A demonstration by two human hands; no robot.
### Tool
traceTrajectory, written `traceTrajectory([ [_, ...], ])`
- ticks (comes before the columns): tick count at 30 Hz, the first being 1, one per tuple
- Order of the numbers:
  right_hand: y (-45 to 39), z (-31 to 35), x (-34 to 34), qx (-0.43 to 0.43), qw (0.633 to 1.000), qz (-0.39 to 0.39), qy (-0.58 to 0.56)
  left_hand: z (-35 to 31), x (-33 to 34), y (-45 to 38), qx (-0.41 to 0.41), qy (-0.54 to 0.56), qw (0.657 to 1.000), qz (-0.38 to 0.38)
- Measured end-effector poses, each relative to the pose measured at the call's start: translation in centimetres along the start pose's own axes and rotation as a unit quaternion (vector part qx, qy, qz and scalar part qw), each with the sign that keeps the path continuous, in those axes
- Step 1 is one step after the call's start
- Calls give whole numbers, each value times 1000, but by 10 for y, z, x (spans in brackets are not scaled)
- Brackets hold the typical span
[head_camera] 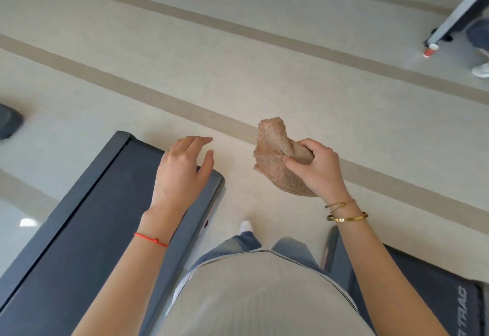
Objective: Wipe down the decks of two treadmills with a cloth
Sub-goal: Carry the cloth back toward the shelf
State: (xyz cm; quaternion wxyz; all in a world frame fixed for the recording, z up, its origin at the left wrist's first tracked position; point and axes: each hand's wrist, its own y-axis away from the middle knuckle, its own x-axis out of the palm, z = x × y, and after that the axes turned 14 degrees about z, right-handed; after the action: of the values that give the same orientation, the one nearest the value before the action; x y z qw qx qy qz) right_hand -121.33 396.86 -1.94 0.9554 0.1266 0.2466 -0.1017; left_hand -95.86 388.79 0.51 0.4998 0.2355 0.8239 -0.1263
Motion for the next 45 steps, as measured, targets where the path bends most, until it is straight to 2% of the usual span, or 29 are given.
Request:
traceTrajectory([
  [11, -159, 30, 9, -7, 997, 69, 17, 63, -22, -114, -72, 9, 997, -10],
  [18, -307, 40, -12, -27, 993, 113, 22, 78, -28, -243, -114, 11, 993, -26],
  [25, -471, 79, -48, -75, 984, 156, 48, 87, -50, -379, -161, 18, 984, -71],
  [31, -583, 110, -48, -105, 975, 185, 63, 112, -66, -462, -206, 28, 974, -93],
  [39, -724, 138, -13, -108, 971, 204, 67, 186, -87, -579, -230, 57, 966, -99],
  [45, -851, 194, 27, -111, 966, 221, 71, 266, -137, -681, -247, 68, 959, -119],
])
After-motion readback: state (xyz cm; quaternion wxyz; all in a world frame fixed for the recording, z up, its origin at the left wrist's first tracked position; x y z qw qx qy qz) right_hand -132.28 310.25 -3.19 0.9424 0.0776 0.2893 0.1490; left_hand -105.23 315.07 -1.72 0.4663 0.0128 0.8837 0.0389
